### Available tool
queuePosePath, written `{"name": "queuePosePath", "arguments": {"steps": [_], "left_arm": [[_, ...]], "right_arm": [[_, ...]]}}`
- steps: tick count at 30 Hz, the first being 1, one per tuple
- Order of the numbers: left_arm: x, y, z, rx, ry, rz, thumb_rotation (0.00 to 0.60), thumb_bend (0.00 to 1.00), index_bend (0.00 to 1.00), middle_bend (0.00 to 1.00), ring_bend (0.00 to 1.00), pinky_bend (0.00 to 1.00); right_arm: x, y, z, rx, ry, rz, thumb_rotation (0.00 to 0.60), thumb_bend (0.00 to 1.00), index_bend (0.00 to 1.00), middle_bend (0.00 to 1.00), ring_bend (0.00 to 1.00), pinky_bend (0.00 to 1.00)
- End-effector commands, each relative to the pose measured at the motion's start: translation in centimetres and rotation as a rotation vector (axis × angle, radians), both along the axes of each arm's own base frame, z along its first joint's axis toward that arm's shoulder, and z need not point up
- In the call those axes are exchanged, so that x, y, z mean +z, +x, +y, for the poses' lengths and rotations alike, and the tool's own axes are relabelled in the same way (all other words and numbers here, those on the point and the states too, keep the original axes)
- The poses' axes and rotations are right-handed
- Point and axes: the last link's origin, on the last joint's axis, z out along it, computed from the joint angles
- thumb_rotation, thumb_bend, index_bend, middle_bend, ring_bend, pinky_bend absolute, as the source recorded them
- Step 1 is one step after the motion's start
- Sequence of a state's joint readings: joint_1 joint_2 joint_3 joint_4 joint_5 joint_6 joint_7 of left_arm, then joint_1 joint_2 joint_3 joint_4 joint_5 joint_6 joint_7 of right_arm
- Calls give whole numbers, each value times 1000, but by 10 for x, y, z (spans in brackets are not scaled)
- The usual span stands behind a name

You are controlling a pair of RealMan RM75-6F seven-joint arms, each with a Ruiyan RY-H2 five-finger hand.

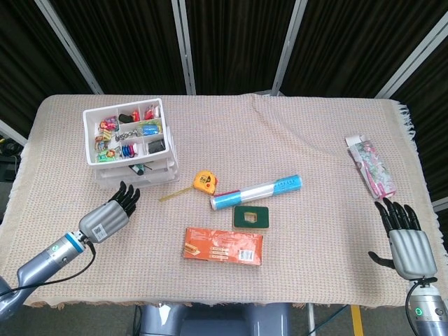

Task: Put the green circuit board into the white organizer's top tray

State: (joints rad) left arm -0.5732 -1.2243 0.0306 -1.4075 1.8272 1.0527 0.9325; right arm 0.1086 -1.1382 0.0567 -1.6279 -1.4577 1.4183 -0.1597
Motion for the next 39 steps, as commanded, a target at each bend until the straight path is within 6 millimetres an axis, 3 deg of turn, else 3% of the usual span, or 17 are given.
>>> {"name": "queuePosePath", "arguments": {"steps": [1, 18, 25, 29, 31, 33, 36, 39], "left_arm": [[0, -1, 3, 18, 12, -15, 600, 1000, 305, 146, 161, 211], [6, -14, 25, 123, 107, -30, 600, 1000, 291, 146, 161, 210], [5, -8, 15, 95, 79, -68, 600, 1000, 275, 146, 161, 210], [11, -1, -2, 89, 55, -152, 600, 997, 271, 141, 155, 209], [18, 4, -16, 104, 42, -238, 600, 912, 267, 131, 147, 207], [26, 7, -29, 131, 36, -343, 600, 631, 249, 109, 130, 205], [38, 11, -46, 169, 53, -521, 600, 324, 208, 32, 65, 158], [49, 10, -61, 245, 86, -729, 600, 223, 172, 0, 8, 111]], "right_arm": [[0, 0, 0, 0, 1, -1, 600, 0, 53, 0, 0, 0], [0, 0, 0, 0, 4, -2, 600, 0, 53, 0, 0, 0], [0, 0, 0, -4, 7, 0, 600, 0, 53, 0, 0, 0], [0, 0, 0, -5, 4, 1, 600, 0, 53, 0, 0, 0], [1, 0, 0, -5, 3, 1, 600, 0, 53, 0, 0, 0], [1, 0, 0, -3, 1, 1, 600, 0, 53, 0, 0, 0], [0, 0, 1, -2, 0, 2, 600, 0, 53, 0, 0, 0], [0, 0, 0, 0, -3, 1, 600, 0, 53, 0, 0, 0]]}}
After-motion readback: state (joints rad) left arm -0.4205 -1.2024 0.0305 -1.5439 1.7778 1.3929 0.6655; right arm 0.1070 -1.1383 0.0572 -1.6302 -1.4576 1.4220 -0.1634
